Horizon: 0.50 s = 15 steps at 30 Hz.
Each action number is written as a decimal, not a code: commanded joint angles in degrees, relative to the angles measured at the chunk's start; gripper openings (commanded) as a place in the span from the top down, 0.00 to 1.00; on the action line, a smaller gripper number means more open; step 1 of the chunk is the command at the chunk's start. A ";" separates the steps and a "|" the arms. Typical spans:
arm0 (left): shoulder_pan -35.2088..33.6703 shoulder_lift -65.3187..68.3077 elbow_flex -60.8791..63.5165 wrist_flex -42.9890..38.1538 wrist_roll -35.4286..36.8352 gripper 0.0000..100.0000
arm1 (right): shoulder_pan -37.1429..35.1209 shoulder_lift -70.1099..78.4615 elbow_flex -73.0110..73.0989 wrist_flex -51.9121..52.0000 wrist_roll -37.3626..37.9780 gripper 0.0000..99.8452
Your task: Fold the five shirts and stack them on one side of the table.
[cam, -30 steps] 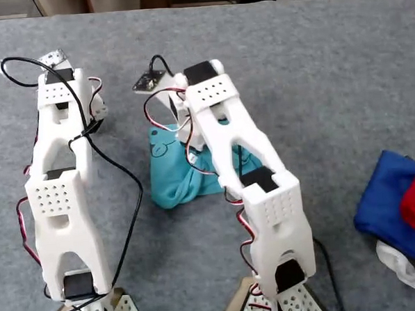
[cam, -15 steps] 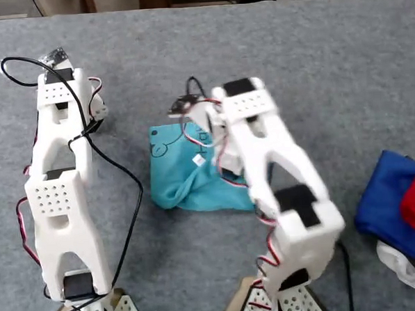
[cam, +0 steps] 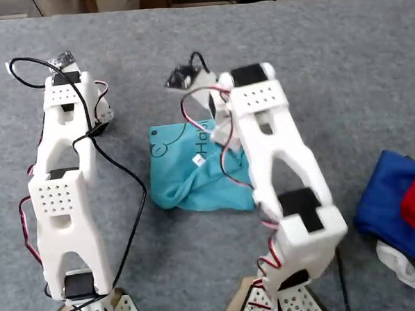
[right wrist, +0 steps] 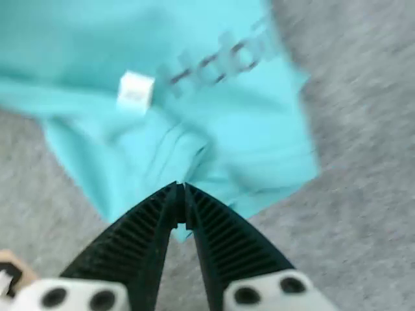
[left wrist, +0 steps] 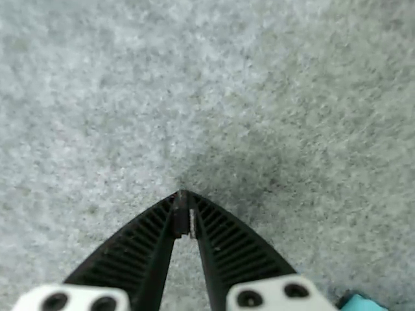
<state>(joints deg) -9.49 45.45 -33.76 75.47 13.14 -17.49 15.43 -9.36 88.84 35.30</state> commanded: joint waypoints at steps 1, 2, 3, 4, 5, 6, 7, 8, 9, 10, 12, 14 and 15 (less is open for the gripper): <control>0.53 -1.80 0.00 -0.79 -0.44 0.98 | -1.71 7.16 -12.62 3.34 -1.05 0.99; 0.53 -1.80 0.00 -0.79 -0.53 0.98 | -2.15 9.36 -15.52 4.66 -1.85 0.99; 0.53 -1.80 -0.09 -0.79 -0.53 0.98 | -2.42 11.47 -18.42 6.07 -2.73 0.99; 0.53 -1.80 -0.09 -0.79 -0.53 0.98 | -2.59 13.41 -21.32 7.56 -3.60 0.99; 0.53 -1.80 -0.09 -0.79 -0.53 0.98 | -2.86 15.25 -23.78 8.88 -4.22 0.99; 0.53 -1.80 -0.18 -0.79 -0.53 0.98 | -3.30 16.84 -25.71 9.85 -4.57 0.99; 0.44 -1.80 -0.18 -0.79 -0.53 0.98 | -3.74 18.42 -27.12 10.64 -5.10 0.99; 0.44 -1.80 -0.18 -0.79 -0.53 0.98 | -4.18 19.65 -28.00 11.25 -5.54 0.99; 0.44 -1.80 -0.18 -0.79 -0.53 0.98 | -4.62 20.79 -28.53 11.78 -5.80 0.99; 0.44 -1.80 -0.18 -0.79 -0.53 0.98 | -4.88 21.85 -28.53 11.96 -5.80 0.99; 0.35 -1.80 -0.18 -0.79 -0.53 0.98 | -5.05 23.43 -28.18 12.04 -5.80 0.99; 0.35 -1.80 -0.18 -0.79 -0.53 0.98 | -5.05 24.31 -26.77 12.04 -5.80 0.99; 0.35 -1.80 -0.18 -0.79 -0.53 0.98 | -4.88 24.40 -25.80 12.04 -5.80 0.99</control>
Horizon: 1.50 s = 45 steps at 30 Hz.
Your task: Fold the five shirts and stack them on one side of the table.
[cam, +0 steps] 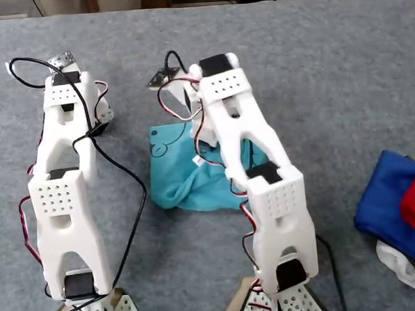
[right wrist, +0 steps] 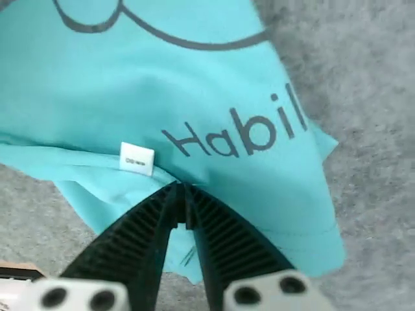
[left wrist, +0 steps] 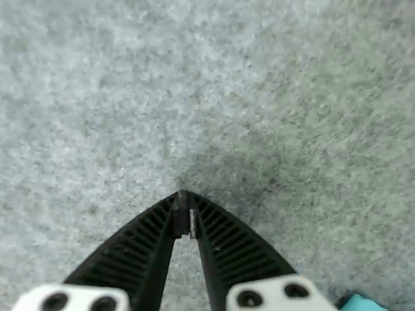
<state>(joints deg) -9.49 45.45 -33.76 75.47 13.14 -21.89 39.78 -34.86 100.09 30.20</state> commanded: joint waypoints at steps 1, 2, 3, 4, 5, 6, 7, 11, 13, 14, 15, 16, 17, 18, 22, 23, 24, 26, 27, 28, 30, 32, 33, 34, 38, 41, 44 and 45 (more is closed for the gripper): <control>0.35 -1.80 -0.18 -0.79 -0.53 0.98 | -0.48 0.04 0.75 0.79 -0.62 0.99; 0.35 -1.80 -0.18 -0.79 -0.53 0.98 | -0.40 -0.04 1.80 0.79 -0.53 0.99; 0.35 -1.80 -0.26 -0.79 -0.53 0.98 | -0.31 -0.13 2.68 0.88 -0.53 0.99; 0.35 -1.80 -0.26 -0.79 -0.53 0.98 | -0.31 -0.40 3.47 1.32 -0.53 0.99; 0.35 -1.80 -0.26 -0.79 -0.53 0.98 | -0.31 -1.10 4.18 1.58 -0.44 0.99; 0.35 -1.80 -0.26 -0.79 -0.53 0.98 | -0.31 -1.89 5.14 1.67 -0.35 0.99; 0.26 -1.80 -0.26 -0.79 -0.53 0.98 | -0.31 -2.95 6.20 1.67 -0.26 0.99; 0.26 -1.80 -0.35 -0.79 -0.53 0.98 | -0.31 -7.96 12.00 1.67 0.79 0.99; 0.26 -1.80 -0.35 -0.79 -0.53 0.98 | -0.31 -10.59 16.66 1.58 1.85 0.99; 0.26 -1.80 -0.35 -0.79 -0.53 0.98 | -0.13 -11.91 19.38 1.32 2.02 0.99; 0.26 -1.80 -0.35 -0.79 -0.53 0.98 | 0.22 -13.23 22.64 0.53 1.93 0.99; 0.26 -1.80 -0.35 -0.79 -0.53 0.98 | 0.57 -14.73 26.07 -0.79 1.93 0.99; 0.26 -1.80 -0.35 -0.88 -0.53 0.98 | 0.84 -16.40 29.67 -2.29 2.11 0.99; 0.26 -1.80 -0.35 -0.88 -0.53 0.98 | 1.89 -18.15 33.36 -3.96 2.11 0.99; 0.26 -1.80 -0.35 -0.88 -0.53 0.98 | 5.93 -25.63 46.37 -10.29 3.69 0.99; 0.26 -1.80 -0.35 -0.88 -0.53 0.98 | 7.08 -27.21 48.75 -11.52 4.04 0.99; 0.26 -1.80 -0.35 -0.88 -0.53 0.98 | 8.40 -28.53 50.68 -12.92 4.13 0.99; 0.26 -1.80 -0.35 -0.88 -0.62 0.98 | 10.51 -29.85 52.53 -14.68 4.13 0.99; 0.26 -1.80 -0.35 -0.88 -0.70 0.98 | 11.38 -29.76 52.44 -14.95 4.13 0.99; 0.26 -1.80 -0.35 -0.79 -1.23 0.98 | 12.09 -29.58 52.35 -15.21 4.13 0.99; 0.53 -1.80 -0.35 -0.62 -1.67 0.98 | 12.97 -29.49 51.47 -15.47 4.13 0.99; 0.70 -2.15 0.00 -0.53 -1.67 0.98 | 13.58 -29.85 49.54 -15.21 3.96 0.99; 0.79 -2.33 0.09 -0.44 -1.67 0.98 | 13.93 -29.85 48.04 -14.95 3.87 0.99; 1.41 -2.42 0.09 -0.09 -1.76 0.98 | 14.29 -29.85 46.20 -14.42 3.78 0.99; 6.07 -3.74 -1.05 4.66 -3.25 0.98 | 14.37 -29.41 36.88 -13.27 -0.88 0.99; 8.79 -7.78 -0.70 6.07 -3.34 0.98 | 14.20 -29.14 30.37 -13.36 -3.87 0.94; 10.02 -10.77 1.05 5.71 -3.25 0.98 | 14.02 -25.80 24.66 -13.36 -5.27 0.87; 10.90 -11.30 2.55 5.63 -3.25 0.98 | 14.02 -23.96 22.90 -13.36 -5.98 0.86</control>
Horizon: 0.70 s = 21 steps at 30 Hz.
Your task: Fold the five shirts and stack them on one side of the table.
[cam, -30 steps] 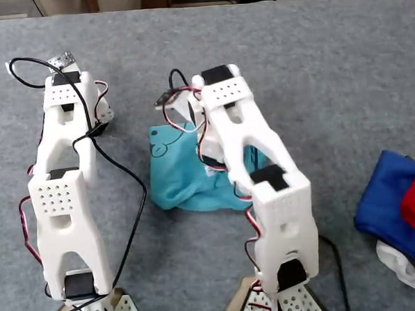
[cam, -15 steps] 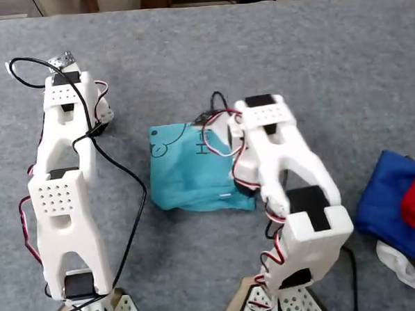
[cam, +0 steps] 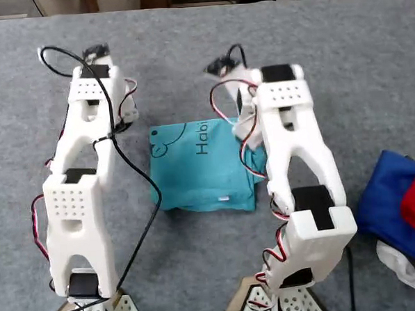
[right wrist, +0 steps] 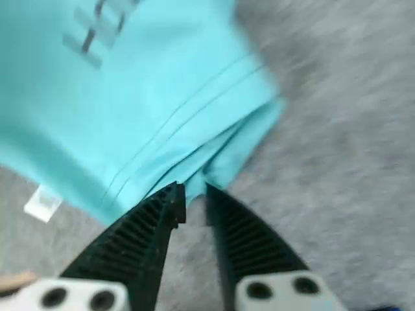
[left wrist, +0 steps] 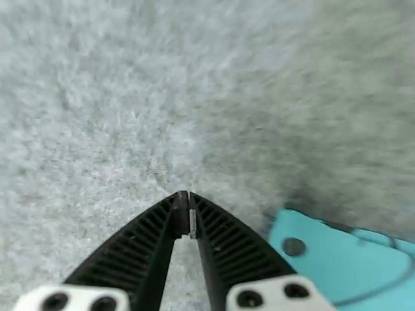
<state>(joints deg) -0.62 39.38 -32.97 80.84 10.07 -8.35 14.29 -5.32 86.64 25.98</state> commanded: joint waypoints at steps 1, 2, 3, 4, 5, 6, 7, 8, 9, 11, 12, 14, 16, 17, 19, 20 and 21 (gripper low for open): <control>2.99 -5.67 3.69 -0.35 -0.09 0.98 | 0.48 3.65 -8.40 0.09 -2.29 0.84; 4.13 -5.93 5.89 -1.32 -0.09 0.98 | 0.57 5.93 -10.24 0.09 -2.73 0.84; 5.01 -6.29 7.82 -2.55 -0.09 0.98 | 0.48 8.22 -12.09 0.09 -3.08 0.84; 5.63 -7.08 9.58 -3.69 -0.09 0.98 | 0.40 10.42 -14.02 0.18 -3.69 0.84; 5.89 -8.31 11.52 -4.84 -0.18 0.98 | 0.40 12.44 -16.04 0.18 -4.31 0.84; 5.89 -9.63 13.19 -6.07 -0.26 0.98 | 0.31 14.55 -18.24 0.70 -4.84 0.84; 5.71 -10.95 15.12 -7.65 -0.35 0.98 | 0.31 16.57 -20.88 1.41 -5.27 0.84; 5.45 -12.26 17.05 -9.41 -0.35 0.98 | 0.22 18.42 -23.60 2.46 -5.80 0.84; 5.36 -13.41 19.25 -11.25 -0.35 0.98 | 0.04 20.26 -26.24 3.69 -6.33 0.84; 5.19 -15.34 23.38 -14.68 -0.35 0.98 | -0.31 23.87 -31.69 6.77 -6.33 0.84; 5.19 -16.22 25.14 -16.18 -0.35 0.98 | -0.31 25.63 -34.42 8.00 -6.51 0.84; 5.19 -17.45 27.69 -18.37 -0.35 0.98 | -0.22 28.88 -39.43 10.11 -6.33 0.84; 4.92 -18.07 28.92 -19.69 -0.44 0.98 | -0.22 31.69 -44.00 12.22 -5.98 0.84; 4.84 -18.15 29.10 -20.13 -0.62 0.98 | -0.22 33.01 -46.20 13.19 -5.98 0.87; 4.84 -18.07 29.36 -20.57 -1.58 0.98 | -0.22 34.95 -50.33 15.03 -5.98 0.95; 4.84 -18.07 29.54 -20.75 -1.67 0.98 | -0.04 35.47 -51.56 15.47 -5.98 0.99; 4.84 -18.07 29.54 -20.75 -1.67 0.98 | 0.13 35.56 -52.35 15.56 -6.07 1.00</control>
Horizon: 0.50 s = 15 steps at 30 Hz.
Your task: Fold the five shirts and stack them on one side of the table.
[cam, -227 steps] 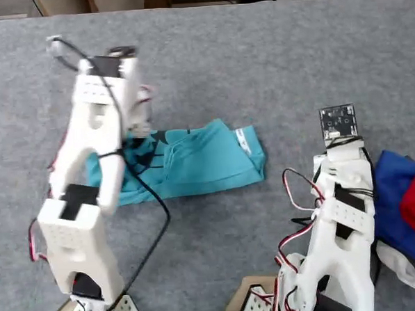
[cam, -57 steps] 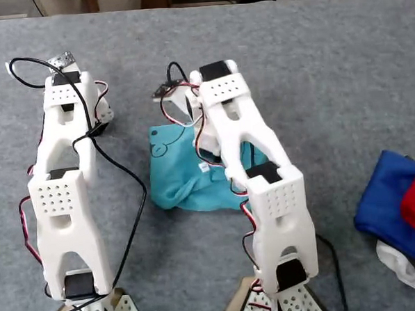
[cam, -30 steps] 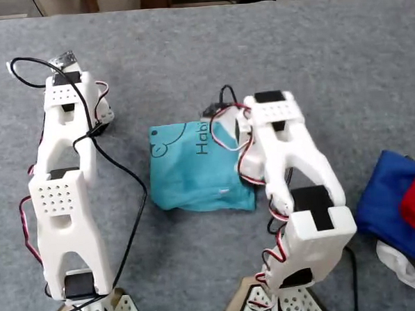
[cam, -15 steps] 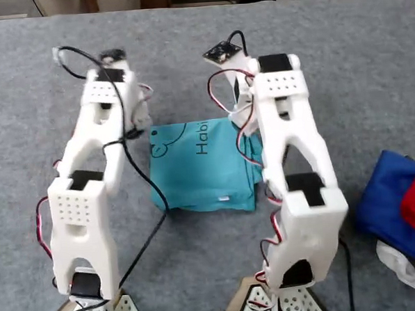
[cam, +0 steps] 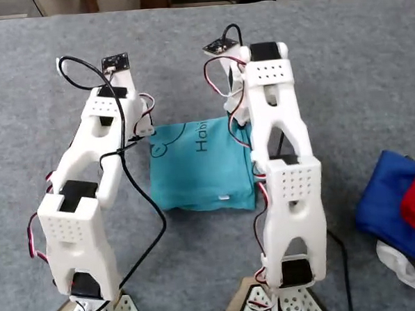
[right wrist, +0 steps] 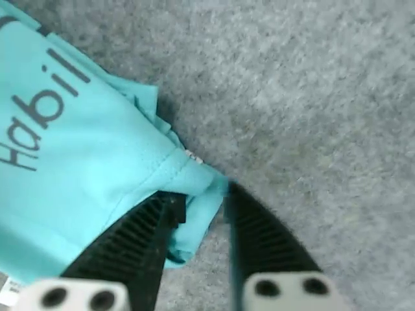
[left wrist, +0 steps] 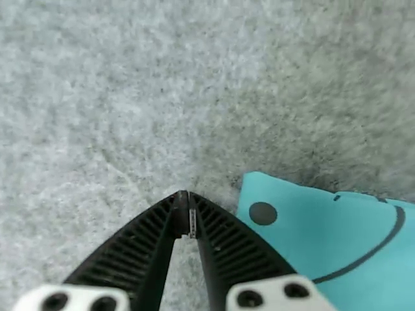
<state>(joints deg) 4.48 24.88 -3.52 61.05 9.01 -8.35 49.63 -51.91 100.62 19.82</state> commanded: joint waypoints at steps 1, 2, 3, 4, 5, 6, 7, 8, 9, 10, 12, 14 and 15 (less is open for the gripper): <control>-0.26 -3.56 0.09 -0.97 -0.70 0.98 | 0.13 -0.04 -6.02 1.58 0.09 0.99; -0.26 -3.56 0.09 -0.97 -0.70 0.98 | 0.13 -0.40 -6.02 1.58 0.09 0.99; -0.26 -3.56 0.09 -0.97 -0.79 0.98 | 0.13 -1.01 -5.93 1.67 0.00 0.99; -0.26 -3.56 0.09 -0.97 -0.79 0.98 | 0.13 -1.71 -5.76 1.67 -0.09 0.99; -0.26 -3.56 0.09 -0.97 -0.79 0.98 | 0.13 -2.42 -5.76 1.67 -0.18 0.99; -0.26 -3.56 0.09 -0.97 -0.79 0.98 | 0.22 -3.21 -5.76 1.67 -0.18 0.99; -0.26 -3.56 0.09 -0.97 -0.79 0.98 | 0.22 -4.18 -5.76 1.76 -0.26 0.99; -0.26 -3.56 0.09 -0.97 -0.88 0.98 | 0.22 -5.05 -5.58 1.76 -0.26 0.97; -0.26 -3.56 0.09 -0.97 -0.88 0.98 | 0.22 -5.93 -4.88 1.76 -0.35 0.95; -0.26 -3.56 0.09 -0.97 -0.88 0.98 | 0.04 -6.99 -3.91 1.76 -0.97 0.91; -0.35 -3.56 0.09 -1.05 -0.88 0.98 | -0.22 -8.92 -1.27 1.76 -2.37 0.86; -0.35 -3.56 0.09 -1.05 -0.88 0.98 | -0.22 -10.68 1.36 1.67 -2.64 0.86; -0.35 -3.56 0.09 -1.05 -0.88 0.98 | -0.22 -11.38 2.42 1.67 -2.64 0.86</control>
<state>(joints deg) 4.48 24.88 -3.43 60.62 8.48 -8.35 44.35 -51.30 101.32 17.89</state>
